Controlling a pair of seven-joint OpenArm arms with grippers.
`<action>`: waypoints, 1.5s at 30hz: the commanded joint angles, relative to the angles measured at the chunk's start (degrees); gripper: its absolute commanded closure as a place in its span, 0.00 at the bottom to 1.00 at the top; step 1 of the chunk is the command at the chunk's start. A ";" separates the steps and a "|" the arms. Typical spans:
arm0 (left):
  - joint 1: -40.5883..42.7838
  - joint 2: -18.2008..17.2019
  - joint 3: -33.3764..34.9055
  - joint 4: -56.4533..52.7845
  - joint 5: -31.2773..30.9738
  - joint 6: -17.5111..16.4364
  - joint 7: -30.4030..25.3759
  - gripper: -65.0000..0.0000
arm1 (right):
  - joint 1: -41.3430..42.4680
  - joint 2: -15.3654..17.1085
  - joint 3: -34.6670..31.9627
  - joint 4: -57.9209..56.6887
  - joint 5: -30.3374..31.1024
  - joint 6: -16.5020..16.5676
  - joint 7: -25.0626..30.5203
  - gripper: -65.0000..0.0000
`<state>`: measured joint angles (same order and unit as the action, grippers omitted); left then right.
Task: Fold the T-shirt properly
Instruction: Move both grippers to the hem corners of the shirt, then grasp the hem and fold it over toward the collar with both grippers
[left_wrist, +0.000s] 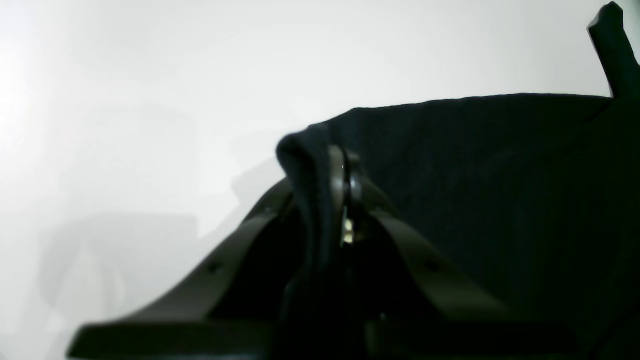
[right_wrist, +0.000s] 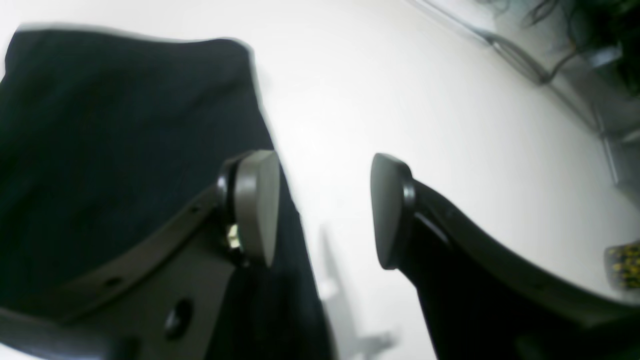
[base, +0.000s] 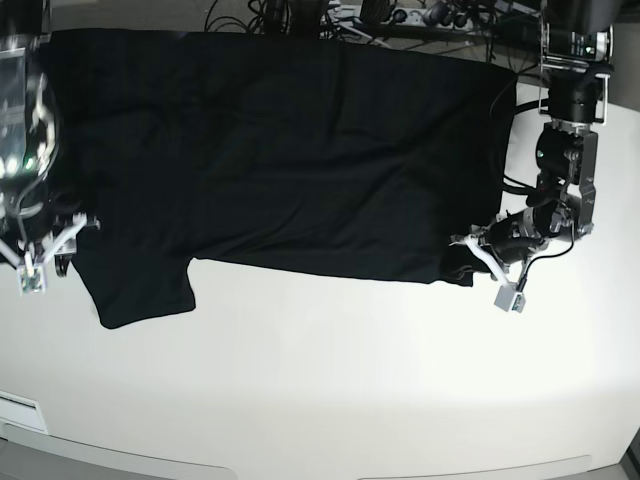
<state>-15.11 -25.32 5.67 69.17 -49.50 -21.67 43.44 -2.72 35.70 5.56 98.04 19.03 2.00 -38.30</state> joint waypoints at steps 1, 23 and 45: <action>0.09 -0.57 0.22 -0.07 2.89 0.63 3.34 1.00 | 3.78 1.31 0.94 -3.02 2.32 2.10 1.27 0.51; 0.33 -0.57 0.22 -0.07 4.00 0.63 3.34 1.00 | 32.39 0.07 1.66 -58.95 27.67 30.01 -5.33 0.51; -1.81 -0.57 0.22 -0.02 7.56 -10.03 -2.47 1.00 | 32.22 -3.56 1.55 -52.28 39.74 38.00 -17.09 1.00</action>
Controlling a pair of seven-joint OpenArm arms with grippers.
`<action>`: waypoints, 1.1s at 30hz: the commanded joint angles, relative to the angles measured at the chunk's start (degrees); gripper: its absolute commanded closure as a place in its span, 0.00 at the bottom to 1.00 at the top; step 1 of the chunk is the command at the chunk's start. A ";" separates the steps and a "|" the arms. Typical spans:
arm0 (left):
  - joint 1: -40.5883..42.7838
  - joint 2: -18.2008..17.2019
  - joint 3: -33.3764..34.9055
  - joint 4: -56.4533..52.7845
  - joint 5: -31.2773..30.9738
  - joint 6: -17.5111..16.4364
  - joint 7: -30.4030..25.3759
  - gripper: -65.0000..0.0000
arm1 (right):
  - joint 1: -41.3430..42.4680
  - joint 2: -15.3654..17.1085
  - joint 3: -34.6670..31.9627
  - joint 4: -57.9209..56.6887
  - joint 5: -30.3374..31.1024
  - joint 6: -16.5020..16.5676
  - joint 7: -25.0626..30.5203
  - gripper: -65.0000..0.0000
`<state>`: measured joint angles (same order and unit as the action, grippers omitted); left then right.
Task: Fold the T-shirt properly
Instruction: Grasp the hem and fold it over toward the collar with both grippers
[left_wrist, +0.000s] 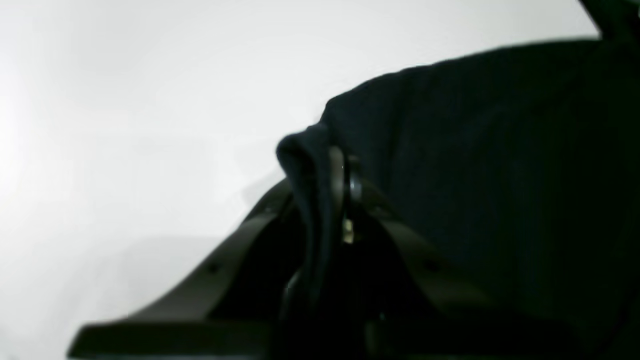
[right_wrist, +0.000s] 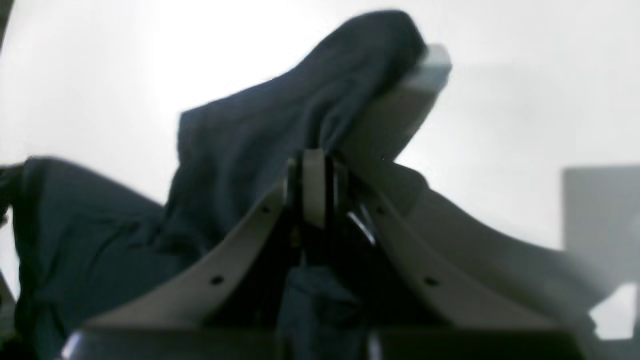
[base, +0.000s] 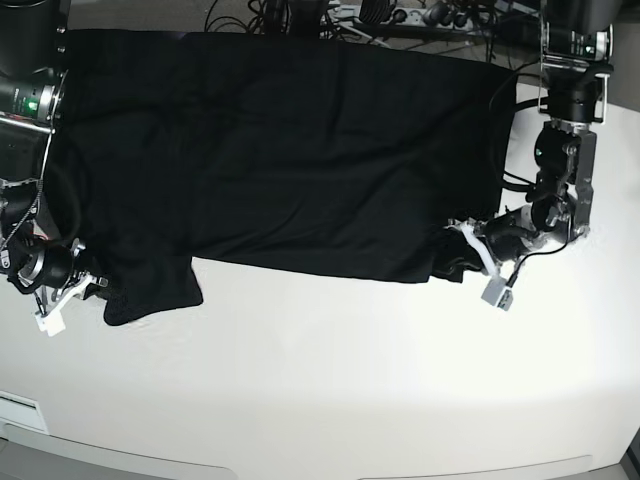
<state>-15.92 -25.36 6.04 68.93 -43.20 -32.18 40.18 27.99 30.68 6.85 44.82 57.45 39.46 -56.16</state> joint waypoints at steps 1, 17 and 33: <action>-1.51 -0.55 -0.15 0.22 2.71 0.37 -0.81 1.00 | 0.94 1.70 0.26 2.60 1.70 0.54 0.55 1.00; -8.57 -2.71 -0.15 1.66 0.98 -6.84 -0.48 1.00 | -22.95 13.31 0.35 51.15 2.58 0.54 0.55 1.00; -8.35 -13.03 -0.15 6.36 -13.57 -7.82 8.35 1.00 | -37.77 14.73 16.96 60.94 12.46 0.54 -4.66 1.00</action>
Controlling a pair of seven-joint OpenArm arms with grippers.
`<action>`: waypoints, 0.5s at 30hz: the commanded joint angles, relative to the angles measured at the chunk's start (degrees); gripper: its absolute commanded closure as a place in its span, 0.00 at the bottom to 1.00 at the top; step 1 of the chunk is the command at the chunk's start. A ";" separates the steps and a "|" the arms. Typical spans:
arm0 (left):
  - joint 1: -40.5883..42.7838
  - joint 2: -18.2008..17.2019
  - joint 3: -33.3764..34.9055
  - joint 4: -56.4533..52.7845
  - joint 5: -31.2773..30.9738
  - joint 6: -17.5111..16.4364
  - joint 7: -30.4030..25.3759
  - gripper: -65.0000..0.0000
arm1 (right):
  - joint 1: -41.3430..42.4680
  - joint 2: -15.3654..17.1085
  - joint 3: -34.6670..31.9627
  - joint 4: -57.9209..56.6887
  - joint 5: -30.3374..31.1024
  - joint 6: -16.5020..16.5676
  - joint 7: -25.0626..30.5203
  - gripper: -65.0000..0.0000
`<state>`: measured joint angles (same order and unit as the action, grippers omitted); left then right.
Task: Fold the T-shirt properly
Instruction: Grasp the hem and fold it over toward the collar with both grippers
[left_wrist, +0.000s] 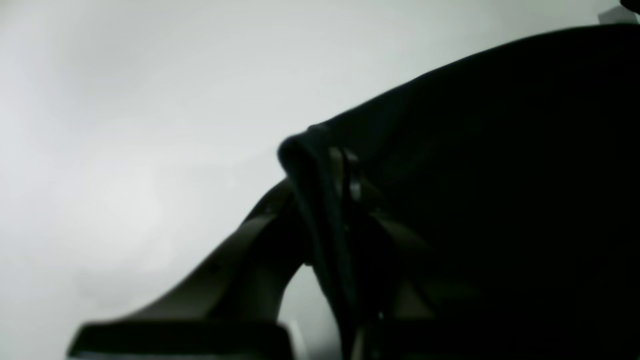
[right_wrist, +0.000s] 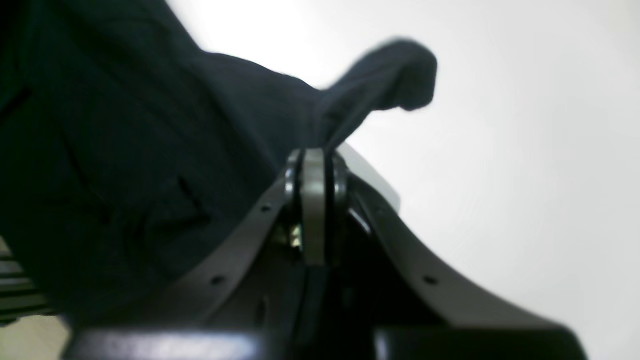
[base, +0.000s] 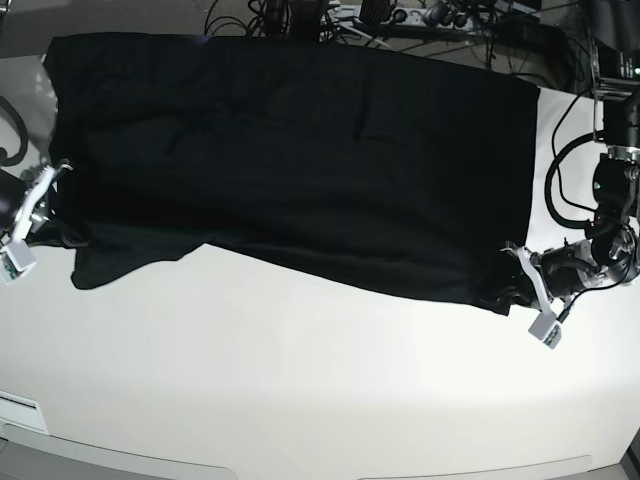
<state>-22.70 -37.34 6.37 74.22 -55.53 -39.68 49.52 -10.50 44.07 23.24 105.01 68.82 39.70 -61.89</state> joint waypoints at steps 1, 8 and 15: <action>-1.44 -1.09 -0.50 1.07 -2.36 -0.32 -0.33 1.00 | -0.28 1.31 1.51 0.74 2.08 0.30 0.15 1.00; 2.12 -1.11 -0.48 2.89 -12.52 -0.32 7.21 1.00 | -7.30 1.33 2.95 0.74 3.15 0.30 -0.76 1.00; 5.31 -4.70 -0.48 9.57 -17.64 -0.32 13.22 1.00 | -8.07 1.36 3.08 0.74 1.29 0.30 -1.18 1.00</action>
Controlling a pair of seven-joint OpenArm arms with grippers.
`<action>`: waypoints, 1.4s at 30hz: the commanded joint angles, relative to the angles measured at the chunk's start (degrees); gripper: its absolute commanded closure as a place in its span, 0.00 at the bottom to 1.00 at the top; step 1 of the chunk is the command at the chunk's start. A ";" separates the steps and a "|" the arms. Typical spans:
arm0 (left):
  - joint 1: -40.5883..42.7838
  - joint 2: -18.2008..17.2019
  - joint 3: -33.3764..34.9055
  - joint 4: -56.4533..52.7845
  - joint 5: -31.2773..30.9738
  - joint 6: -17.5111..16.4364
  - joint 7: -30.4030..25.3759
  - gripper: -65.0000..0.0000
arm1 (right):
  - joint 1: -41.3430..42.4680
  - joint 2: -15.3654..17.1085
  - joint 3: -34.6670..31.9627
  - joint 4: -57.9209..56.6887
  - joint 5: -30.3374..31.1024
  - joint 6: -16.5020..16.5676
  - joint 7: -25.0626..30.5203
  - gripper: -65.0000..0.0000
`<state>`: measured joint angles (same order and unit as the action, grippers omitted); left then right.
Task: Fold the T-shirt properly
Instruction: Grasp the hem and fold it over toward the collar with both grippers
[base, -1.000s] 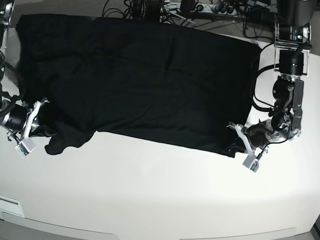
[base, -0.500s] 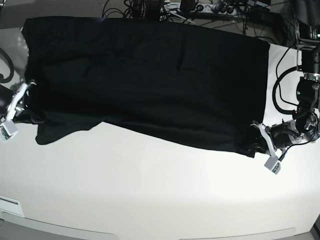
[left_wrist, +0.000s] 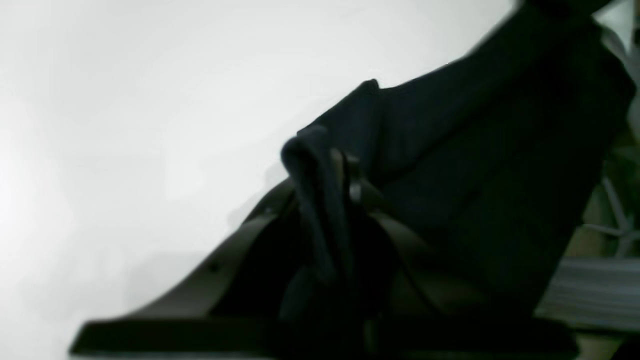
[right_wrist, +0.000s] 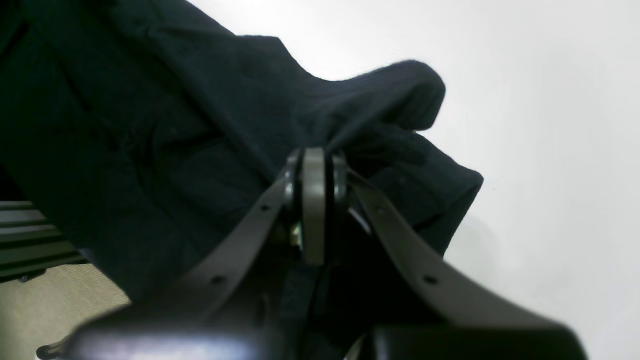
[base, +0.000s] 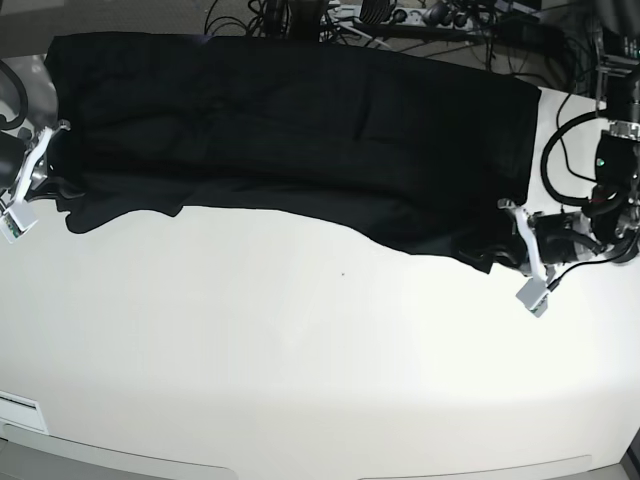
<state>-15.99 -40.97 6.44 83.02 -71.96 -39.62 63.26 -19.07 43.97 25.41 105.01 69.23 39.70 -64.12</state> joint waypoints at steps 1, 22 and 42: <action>-1.27 -1.97 -0.55 1.81 -1.22 -0.38 -0.15 1.00 | 0.50 1.46 0.92 0.74 0.90 0.30 1.03 1.00; 3.28 -7.61 -0.55 4.15 -13.04 -0.38 13.77 1.00 | 0.48 1.44 0.90 0.74 7.65 0.30 -10.64 1.00; -1.40 -8.09 -0.57 4.42 -13.04 -0.38 14.75 1.00 | 0.66 1.44 0.90 0.74 13.53 0.30 -9.84 1.00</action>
<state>-16.23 -47.66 6.42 86.70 -83.88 -39.55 77.60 -19.05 43.97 25.41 105.01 81.47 39.72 -75.05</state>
